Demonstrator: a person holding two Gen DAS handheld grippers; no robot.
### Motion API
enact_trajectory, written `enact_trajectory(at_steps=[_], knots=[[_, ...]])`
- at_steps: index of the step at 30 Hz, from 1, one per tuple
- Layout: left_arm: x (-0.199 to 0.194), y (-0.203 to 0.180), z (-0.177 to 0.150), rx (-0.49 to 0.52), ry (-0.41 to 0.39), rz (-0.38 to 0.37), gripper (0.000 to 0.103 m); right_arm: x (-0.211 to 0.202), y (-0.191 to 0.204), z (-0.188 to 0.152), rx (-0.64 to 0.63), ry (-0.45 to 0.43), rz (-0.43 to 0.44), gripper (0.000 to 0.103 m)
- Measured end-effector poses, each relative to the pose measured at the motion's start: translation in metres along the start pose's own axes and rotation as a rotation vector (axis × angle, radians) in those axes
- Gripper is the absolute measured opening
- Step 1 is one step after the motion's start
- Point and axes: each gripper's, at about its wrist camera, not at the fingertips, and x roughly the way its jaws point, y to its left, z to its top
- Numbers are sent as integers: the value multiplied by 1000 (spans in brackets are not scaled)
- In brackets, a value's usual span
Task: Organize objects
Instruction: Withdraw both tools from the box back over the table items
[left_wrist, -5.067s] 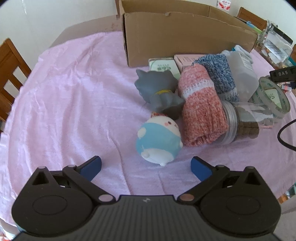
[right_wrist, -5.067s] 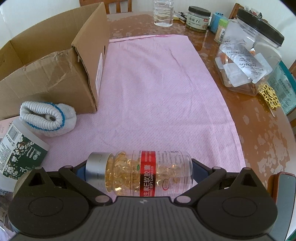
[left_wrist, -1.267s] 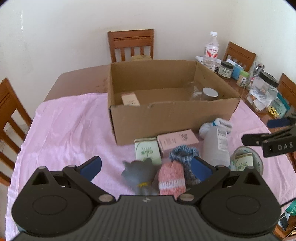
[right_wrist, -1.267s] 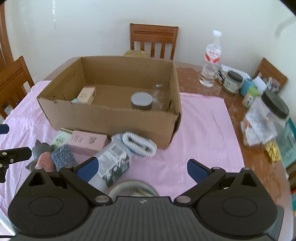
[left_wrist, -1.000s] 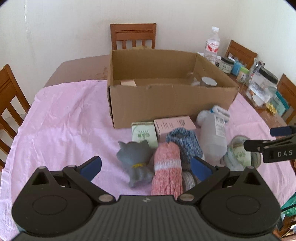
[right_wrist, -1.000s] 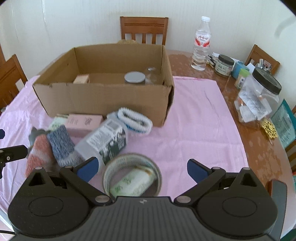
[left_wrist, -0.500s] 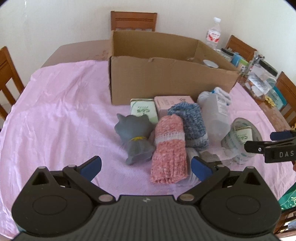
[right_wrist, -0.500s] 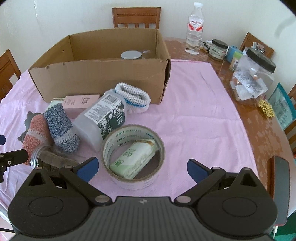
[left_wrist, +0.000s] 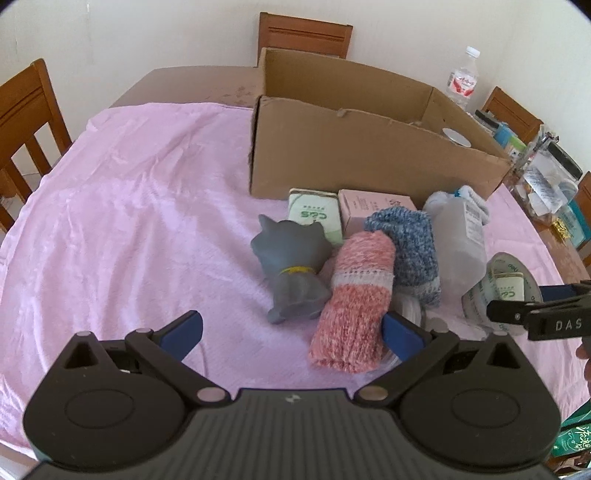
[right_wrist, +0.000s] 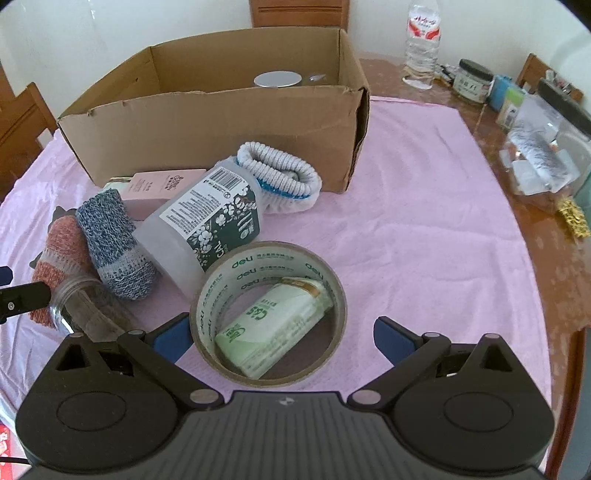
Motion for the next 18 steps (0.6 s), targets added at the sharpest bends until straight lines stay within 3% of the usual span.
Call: enact_trajectory(at_steps=[8, 14, 18], knots=[[-6, 9, 2, 32, -15, 63, 103, -2, -11, 0, -21, 4, -5, 103], [-6, 6, 6, 47, -18, 69, 103, -3, -26, -1, 10, 12, -16, 103], [0, -12, 4, 122, -13, 79, 102, -1, -20, -2, -6, 10, -41, 103]])
